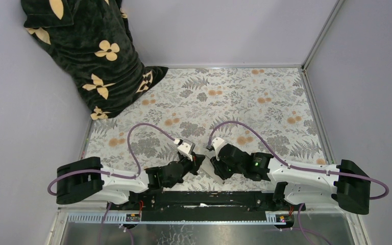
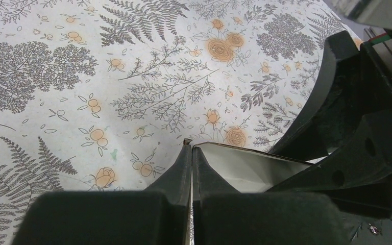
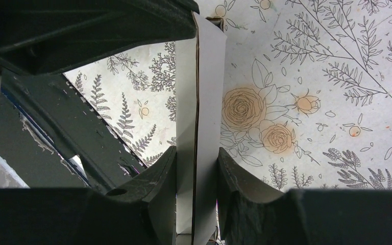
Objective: Fold the paper box
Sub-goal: Close the paper box at the center of the board.
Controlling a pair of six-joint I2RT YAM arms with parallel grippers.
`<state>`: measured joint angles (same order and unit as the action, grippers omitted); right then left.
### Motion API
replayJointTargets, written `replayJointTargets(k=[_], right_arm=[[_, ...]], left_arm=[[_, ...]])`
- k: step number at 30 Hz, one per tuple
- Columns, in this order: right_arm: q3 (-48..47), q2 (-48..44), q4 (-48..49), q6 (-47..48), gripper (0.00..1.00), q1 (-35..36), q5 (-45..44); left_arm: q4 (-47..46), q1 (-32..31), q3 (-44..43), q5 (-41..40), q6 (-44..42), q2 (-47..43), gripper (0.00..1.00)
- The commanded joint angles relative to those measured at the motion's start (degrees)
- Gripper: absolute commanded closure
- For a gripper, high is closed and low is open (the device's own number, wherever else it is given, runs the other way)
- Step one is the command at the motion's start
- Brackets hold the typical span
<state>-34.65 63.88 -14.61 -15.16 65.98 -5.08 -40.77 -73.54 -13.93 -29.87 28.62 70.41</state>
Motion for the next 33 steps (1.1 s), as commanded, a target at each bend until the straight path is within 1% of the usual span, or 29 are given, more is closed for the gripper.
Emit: replayJointTargets(k=[1, 3, 6, 8, 12, 14, 17, 18, 24, 33], right_arm=[[-2.1, 0.3, 0.5, 0.6, 0.94, 0.0, -2.9], [-2.5, 0.4, 0.1, 0.8, 0.86, 0.0, -3.4], [-3.1, 0.2, -0.2, 1.0, 0.8, 0.1, -3.8], [-3.4, -0.1, -0.4, 1.0, 0.73, 0.1, -3.8], [-4.0, -1.1, -0.6, 1.0, 0.67, 0.0, -3.5], [-4.2, -1.4, -0.7, 1.0, 0.59, 0.0, -3.0], [-4.3, -2.1, -0.5, 0.6, 0.53, 0.0, -2.3], [-4.3, -2.4, -0.3, 0.5, 0.5, 0.1, -1.9], [-4.7, -3.8, -0.3, -0.4, 0.43, 0.0, -1.5], [-6.1, -5.7, -1.3, -0.6, 0.42, 0.0, -2.9]], left_arm=[[4.4, -0.5, 1.1, 0.8, 0.1, 4.4, 1.0], [4.3, -0.5, 0.6, 0.9, -0.4, 5.4, 1.0], [4.0, -0.5, 0.1, 1.0, -0.7, 6.3, 1.0], [4.0, -0.5, -0.1, 1.1, -1.0, 6.7, 1.0], [3.5, -0.4, 0.2, 0.9, -1.2, 7.2, 1.0], [3.0, -0.4, 0.3, 0.9, -1.3, 7.8, 1.0], [2.2, -0.3, 0.2, 1.2, -1.8, 9.0, 1.0], [2.1, -0.3, 0.0, 1.3, -1.9, 9.4, 1.0], [1.1, -0.3, 0.3, 1.5, -2.4, 9.9, 1.0], [0.1, -0.3, 0.0, 1.8, -2.9, 11.3, 1.0]])
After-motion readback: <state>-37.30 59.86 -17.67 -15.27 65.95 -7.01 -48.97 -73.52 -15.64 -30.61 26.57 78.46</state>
